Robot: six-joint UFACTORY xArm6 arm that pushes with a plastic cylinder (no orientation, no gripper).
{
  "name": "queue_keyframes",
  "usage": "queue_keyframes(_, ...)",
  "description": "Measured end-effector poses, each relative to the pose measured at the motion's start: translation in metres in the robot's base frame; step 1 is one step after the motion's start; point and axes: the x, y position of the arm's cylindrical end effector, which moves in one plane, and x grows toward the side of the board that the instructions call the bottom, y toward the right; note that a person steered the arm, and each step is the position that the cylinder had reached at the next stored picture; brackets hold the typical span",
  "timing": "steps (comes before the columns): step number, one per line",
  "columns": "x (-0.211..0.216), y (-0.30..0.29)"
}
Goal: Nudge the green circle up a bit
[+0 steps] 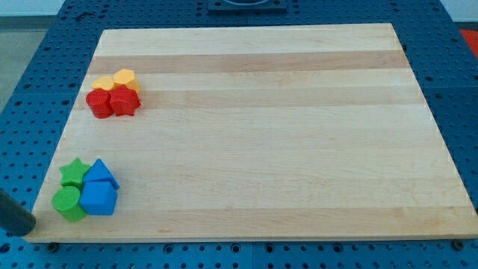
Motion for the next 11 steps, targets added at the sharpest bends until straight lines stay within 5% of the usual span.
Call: queue_keyframes(11, -0.012, 0.072)
